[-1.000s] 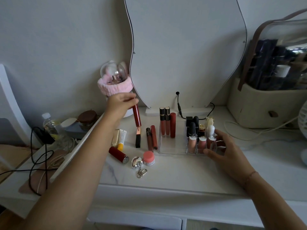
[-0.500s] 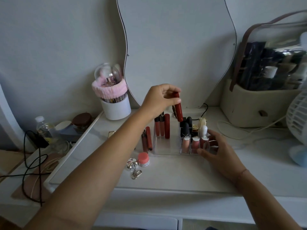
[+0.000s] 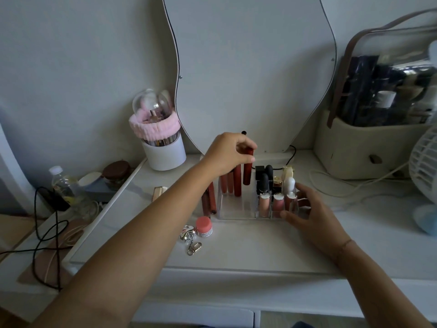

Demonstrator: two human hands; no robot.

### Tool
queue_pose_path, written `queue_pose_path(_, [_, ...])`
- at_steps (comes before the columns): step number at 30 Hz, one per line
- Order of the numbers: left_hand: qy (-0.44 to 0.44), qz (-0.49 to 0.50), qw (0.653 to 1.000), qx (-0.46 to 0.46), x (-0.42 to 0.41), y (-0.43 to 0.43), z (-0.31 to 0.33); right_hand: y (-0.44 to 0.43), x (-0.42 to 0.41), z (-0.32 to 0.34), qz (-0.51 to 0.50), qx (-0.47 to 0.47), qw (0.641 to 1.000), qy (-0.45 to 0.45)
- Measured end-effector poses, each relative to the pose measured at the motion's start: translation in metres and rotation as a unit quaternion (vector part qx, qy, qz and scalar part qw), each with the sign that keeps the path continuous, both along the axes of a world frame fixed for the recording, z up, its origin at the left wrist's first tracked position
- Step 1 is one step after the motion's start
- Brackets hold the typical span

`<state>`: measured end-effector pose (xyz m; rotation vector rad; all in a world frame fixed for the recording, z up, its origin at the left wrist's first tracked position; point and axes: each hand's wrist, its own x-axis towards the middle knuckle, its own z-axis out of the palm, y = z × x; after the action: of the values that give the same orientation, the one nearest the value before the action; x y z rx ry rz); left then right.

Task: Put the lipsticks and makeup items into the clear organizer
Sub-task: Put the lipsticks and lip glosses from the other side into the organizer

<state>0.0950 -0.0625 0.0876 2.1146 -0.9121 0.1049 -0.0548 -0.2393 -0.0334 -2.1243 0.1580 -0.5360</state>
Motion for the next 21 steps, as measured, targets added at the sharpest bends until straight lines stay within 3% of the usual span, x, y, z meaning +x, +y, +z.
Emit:
queue_pose_path(9, [-0.057, 0.03, 0.99, 0.124, 0.002, -0.004, -0.013, -0.001, 0.0, -0.001, 0.001, -0.005, 1.0, -0.001])
queue_pose_path(21, [-0.046, 0.008, 0.991, 0.127, 0.002, 0.001, -0.008, 0.0, -0.002, 0.001, 0.002, -0.006, 1.0, 0.005])
